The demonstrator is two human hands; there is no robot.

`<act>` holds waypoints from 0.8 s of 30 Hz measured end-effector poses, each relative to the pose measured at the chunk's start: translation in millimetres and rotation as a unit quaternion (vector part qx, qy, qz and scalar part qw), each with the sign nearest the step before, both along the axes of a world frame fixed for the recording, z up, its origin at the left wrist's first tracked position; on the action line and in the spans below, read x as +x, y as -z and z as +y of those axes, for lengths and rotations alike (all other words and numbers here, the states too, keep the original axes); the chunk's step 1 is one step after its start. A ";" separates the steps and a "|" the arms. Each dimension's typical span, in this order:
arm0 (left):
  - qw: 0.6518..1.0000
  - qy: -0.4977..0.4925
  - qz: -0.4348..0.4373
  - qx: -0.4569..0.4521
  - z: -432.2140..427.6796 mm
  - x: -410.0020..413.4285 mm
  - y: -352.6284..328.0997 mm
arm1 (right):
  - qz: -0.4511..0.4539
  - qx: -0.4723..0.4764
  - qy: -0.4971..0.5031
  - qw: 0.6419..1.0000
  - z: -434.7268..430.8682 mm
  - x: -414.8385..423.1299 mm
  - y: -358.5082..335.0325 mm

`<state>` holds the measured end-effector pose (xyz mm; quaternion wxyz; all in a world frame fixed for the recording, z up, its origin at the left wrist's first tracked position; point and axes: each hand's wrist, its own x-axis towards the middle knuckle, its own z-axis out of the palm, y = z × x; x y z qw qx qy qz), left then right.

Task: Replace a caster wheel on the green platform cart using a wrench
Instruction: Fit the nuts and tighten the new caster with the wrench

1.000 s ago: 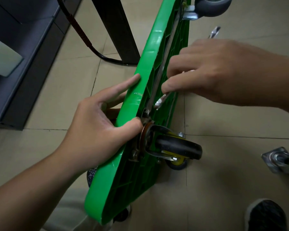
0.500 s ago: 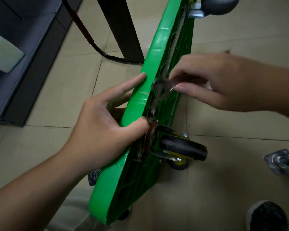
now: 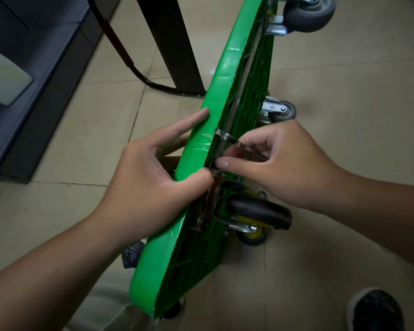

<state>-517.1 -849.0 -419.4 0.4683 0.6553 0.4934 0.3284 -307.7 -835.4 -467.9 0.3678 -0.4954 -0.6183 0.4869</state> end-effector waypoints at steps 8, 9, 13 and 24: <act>1.000 0.000 -0.013 -0.009 1.1 -1.0 1.6 | 0.052 -0.007 0.024 0.998 -3.5 -5.2 8.1; 1.000 0.001 -0.014 -0.010 1.0 -0.9 1.7 | 0.052 -0.008 0.027 0.998 -3.9 -5.8 9.7; 1.000 0.001 -0.018 -0.013 0.7 -0.7 2.0 | 0.070 -0.019 0.046 0.996 -5.7 -7.4 12.3; 1.000 -0.003 -0.016 -0.010 -0.3 1.8 1.6 | 0.091 -0.033 0.052 0.994 -1.4 -3.4 8.2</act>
